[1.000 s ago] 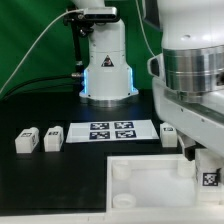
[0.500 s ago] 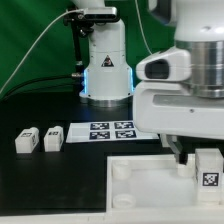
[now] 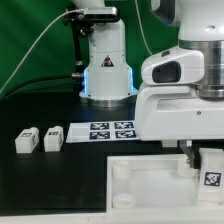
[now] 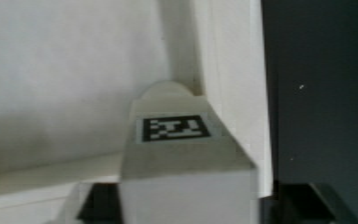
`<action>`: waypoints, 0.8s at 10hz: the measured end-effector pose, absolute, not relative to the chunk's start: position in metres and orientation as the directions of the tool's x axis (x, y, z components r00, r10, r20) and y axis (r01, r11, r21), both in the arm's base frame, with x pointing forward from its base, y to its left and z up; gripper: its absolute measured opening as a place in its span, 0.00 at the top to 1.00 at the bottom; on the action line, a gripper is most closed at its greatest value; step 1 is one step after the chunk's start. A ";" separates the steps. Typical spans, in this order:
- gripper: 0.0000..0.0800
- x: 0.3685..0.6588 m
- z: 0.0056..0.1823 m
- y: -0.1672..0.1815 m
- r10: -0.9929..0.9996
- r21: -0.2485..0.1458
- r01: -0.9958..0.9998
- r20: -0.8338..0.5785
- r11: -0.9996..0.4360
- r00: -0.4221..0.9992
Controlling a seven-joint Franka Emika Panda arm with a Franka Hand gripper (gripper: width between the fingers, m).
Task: Assemble one leg
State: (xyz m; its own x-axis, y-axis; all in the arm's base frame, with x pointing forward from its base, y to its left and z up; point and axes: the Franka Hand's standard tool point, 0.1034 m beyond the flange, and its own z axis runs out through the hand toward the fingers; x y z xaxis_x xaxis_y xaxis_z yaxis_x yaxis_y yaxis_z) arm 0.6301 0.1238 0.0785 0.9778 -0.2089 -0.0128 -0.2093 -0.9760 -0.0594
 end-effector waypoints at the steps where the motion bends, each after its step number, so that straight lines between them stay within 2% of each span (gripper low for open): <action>1: 0.62 0.630 0.078 0.122 -0.347 -0.055 -0.347 -0.020 -0.936 0.938; 3: 0.62 0.631 0.078 0.115 -0.601 -0.050 -0.602 -0.039 -0.797 0.799; 5: 0.63 0.629 0.077 0.114 -0.826 -0.031 -0.828 -0.059 -0.560 0.560; 7: 0.63 0.628 0.074 0.115 -0.987 -0.002 -0.994 -0.114 -0.110 0.109; 8: 0.63 0.629 0.075 0.114 -0.992 -0.001 -1.000 -0.124 -0.032 0.031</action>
Offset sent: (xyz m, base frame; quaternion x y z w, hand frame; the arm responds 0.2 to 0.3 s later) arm 0.0042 -0.0211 0.0064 -0.0576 0.0161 0.4132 0.9087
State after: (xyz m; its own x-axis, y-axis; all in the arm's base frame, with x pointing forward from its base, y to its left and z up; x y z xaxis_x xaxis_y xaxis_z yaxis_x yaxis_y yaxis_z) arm 0.6288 0.1138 0.0748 0.0315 -0.9918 -0.1237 -0.9995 -0.0316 -0.0008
